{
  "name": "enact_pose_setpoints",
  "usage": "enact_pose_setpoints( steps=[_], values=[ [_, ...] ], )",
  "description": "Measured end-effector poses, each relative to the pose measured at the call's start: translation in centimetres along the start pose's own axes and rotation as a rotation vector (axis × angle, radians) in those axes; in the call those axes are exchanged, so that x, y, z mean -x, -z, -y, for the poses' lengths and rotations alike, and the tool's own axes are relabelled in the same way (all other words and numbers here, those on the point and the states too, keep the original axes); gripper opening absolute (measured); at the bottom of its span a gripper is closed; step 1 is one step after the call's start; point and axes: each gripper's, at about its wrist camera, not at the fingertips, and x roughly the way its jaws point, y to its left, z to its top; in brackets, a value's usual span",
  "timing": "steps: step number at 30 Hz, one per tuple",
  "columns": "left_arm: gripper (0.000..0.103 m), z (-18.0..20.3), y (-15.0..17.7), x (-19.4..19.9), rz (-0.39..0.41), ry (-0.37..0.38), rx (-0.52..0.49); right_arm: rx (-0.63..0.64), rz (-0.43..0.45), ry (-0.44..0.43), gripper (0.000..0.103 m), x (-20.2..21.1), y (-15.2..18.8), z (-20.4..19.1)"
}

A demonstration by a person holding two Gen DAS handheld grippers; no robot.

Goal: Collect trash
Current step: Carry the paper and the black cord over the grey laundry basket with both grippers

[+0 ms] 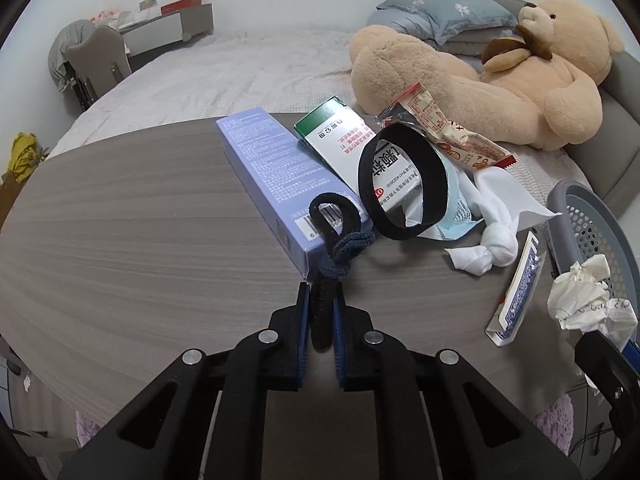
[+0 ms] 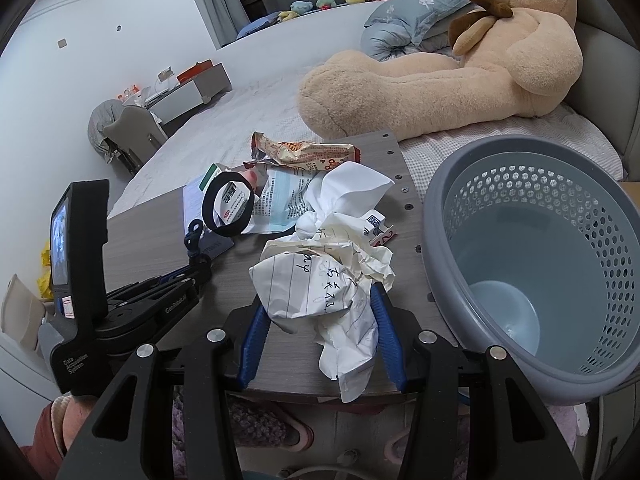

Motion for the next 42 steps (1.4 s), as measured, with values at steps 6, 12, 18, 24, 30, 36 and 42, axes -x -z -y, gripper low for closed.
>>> enact_pose_setpoints(
  steps=[6, 12, 18, 24, 30, 36, 42],
  values=[
    [0.011, -0.5, 0.6, 1.8, 0.023, 0.006, -0.021, 0.007, 0.005, 0.009, 0.048, 0.4, 0.0, -0.2],
    [0.011, 0.0, 0.6, 4.1, 0.061, 0.006, -0.058, 0.009, 0.027, 0.028, 0.048, 1.7, 0.1, 0.0],
    [0.011, 1.7, 0.0, 6.3, 0.104, 0.043, -0.1, -0.006, 0.063, 0.058, 0.048, 3.7, 0.0, 1.2],
    [0.011, 4.5, -0.1, 7.5, 0.116, 0.097, -0.165, -0.043, 0.094, 0.097, 0.048, 5.8, 0.5, 3.2],
    [0.011, 8.5, -0.4, 7.9, 0.118, 0.159, -0.224, -0.096, 0.125, 0.145, 0.048, 7.9, 0.9, 6.3],
    [0.011, 12.5, -0.5, 8.1, 0.124, 0.194, -0.287, -0.139, 0.152, 0.183, 0.048, 9.4, 0.7, 9.4],
    [0.011, 15.7, -1.2, 7.3, 0.121, 0.22, -0.326, -0.16, 0.165, 0.198, 0.048, 9.4, -0.4, 11.7]
  ],
)
